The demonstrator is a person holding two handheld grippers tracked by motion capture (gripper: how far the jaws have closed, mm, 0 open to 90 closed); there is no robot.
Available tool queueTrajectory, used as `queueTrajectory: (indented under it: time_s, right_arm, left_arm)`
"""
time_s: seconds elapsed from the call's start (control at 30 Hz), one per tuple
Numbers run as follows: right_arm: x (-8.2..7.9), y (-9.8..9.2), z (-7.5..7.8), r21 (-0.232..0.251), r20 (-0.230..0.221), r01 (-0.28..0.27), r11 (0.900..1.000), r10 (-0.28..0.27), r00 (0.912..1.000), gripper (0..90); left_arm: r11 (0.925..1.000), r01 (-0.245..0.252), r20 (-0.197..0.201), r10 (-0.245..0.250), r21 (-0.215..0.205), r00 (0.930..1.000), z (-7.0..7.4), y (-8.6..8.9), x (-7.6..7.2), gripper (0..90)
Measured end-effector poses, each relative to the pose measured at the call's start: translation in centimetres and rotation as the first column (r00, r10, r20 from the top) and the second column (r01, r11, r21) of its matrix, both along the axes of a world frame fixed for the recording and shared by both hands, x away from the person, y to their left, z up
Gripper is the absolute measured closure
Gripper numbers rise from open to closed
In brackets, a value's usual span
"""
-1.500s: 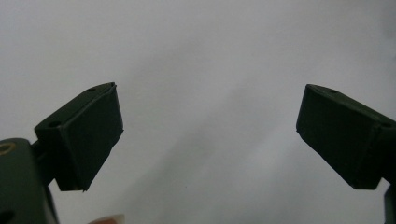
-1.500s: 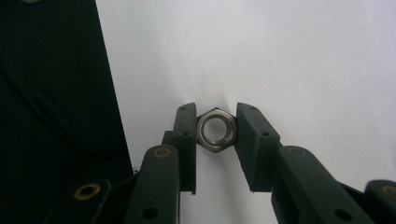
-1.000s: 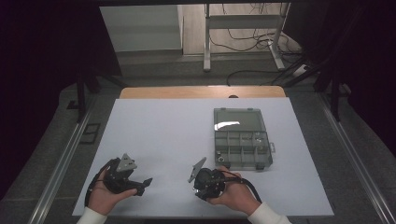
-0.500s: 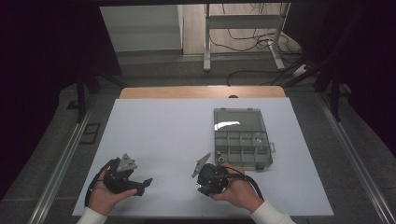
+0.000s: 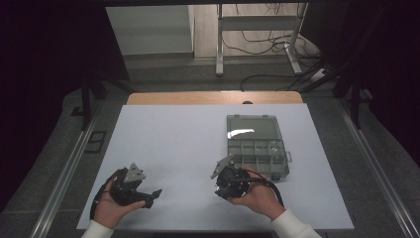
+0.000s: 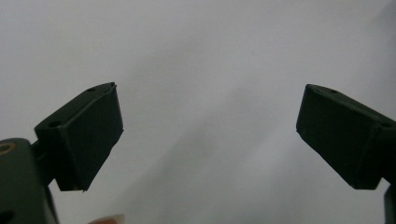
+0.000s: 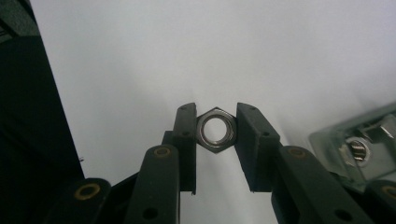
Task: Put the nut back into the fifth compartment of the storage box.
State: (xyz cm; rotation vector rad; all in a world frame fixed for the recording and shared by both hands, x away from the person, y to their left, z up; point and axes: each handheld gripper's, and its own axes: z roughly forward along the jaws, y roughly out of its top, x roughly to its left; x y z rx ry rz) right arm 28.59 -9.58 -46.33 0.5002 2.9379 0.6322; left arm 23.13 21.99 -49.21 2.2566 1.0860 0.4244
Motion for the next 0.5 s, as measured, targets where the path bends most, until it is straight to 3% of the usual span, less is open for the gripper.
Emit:
queueTrajectory:
  time_s: [0.5]
  right_arm:
    - [1.2,-1.4,1.1,0.028,0.018,0.051,0.998,-0.052,0.9985,69.9]
  left_arm:
    - [1.0,0.001,0.0,-0.001,0.0,1.0,0.0,0.0,0.0,7.5]
